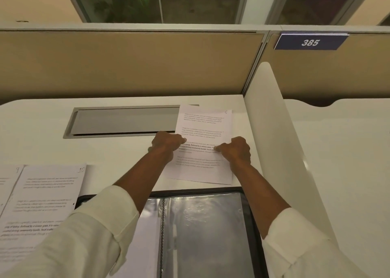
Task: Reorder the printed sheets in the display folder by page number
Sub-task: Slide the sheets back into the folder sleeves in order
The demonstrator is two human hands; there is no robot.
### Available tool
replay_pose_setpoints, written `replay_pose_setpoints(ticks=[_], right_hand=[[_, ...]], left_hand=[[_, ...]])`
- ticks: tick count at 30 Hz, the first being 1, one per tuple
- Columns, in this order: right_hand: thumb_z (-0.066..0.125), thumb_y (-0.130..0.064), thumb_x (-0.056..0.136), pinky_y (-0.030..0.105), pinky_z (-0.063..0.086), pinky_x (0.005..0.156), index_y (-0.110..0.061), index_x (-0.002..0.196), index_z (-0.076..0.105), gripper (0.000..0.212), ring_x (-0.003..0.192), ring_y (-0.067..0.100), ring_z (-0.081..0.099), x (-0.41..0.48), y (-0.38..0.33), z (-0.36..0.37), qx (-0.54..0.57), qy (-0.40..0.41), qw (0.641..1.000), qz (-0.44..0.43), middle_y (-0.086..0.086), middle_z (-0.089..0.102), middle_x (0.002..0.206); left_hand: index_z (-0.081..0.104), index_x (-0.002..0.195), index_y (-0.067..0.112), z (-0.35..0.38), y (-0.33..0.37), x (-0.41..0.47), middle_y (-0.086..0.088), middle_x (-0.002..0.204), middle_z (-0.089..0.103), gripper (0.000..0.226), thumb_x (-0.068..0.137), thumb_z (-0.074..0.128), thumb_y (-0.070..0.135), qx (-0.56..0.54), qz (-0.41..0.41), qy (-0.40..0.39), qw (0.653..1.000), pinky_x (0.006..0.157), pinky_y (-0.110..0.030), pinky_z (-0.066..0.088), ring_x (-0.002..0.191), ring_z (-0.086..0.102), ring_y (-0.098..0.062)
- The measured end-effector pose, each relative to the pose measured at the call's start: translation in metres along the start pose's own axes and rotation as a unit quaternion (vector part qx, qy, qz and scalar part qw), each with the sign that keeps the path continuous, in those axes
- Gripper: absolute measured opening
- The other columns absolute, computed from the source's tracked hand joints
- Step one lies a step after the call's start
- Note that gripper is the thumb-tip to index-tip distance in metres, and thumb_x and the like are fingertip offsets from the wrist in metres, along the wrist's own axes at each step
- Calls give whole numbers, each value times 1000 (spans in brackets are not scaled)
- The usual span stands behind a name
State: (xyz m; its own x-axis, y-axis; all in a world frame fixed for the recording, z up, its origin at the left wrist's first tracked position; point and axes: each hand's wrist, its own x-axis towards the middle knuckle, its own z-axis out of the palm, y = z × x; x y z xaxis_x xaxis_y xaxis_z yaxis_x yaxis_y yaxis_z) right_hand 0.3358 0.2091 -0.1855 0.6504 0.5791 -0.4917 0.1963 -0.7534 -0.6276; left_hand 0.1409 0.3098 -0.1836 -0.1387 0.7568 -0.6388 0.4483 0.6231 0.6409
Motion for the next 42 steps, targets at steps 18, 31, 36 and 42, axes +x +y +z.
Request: replay_pose_setpoints(ticks=[18,31,36,42], right_hand=[[80,-9,92,32,61,74,-17,117,71,27,97,18,76,-80,40,-41,222,-74,970,-60,-2,79,111],[83,-5,87,43,58,98,-8,109,71,26,94,19,79,-232,141,-64,152,-232,959,-63,4,82,94],[86,-7,84,51,54,104,-8,110,71,29,87,26,79,-242,158,-82,146,-249,955,-74,12,81,87],[94,-29,77,32,62,85,-25,122,63,55,102,17,74,-230,141,-95,97,-195,965,-149,-6,78,106]], left_hand=[[61,79,2,-60,-30,-84,-13,90,79,37,72,97,7,-76,56,-67,993,68,-33,62,74,75,-24],[77,108,19,-131,-173,-228,2,94,83,27,85,89,24,-32,93,-87,991,82,-51,65,81,81,-23],[75,116,13,-137,-220,-266,-9,98,82,31,87,86,16,-86,83,-98,988,86,-55,63,87,81,-32],[76,113,9,-122,-254,-298,-11,101,82,28,88,84,14,-101,85,-105,986,89,-57,62,91,80,-35]])
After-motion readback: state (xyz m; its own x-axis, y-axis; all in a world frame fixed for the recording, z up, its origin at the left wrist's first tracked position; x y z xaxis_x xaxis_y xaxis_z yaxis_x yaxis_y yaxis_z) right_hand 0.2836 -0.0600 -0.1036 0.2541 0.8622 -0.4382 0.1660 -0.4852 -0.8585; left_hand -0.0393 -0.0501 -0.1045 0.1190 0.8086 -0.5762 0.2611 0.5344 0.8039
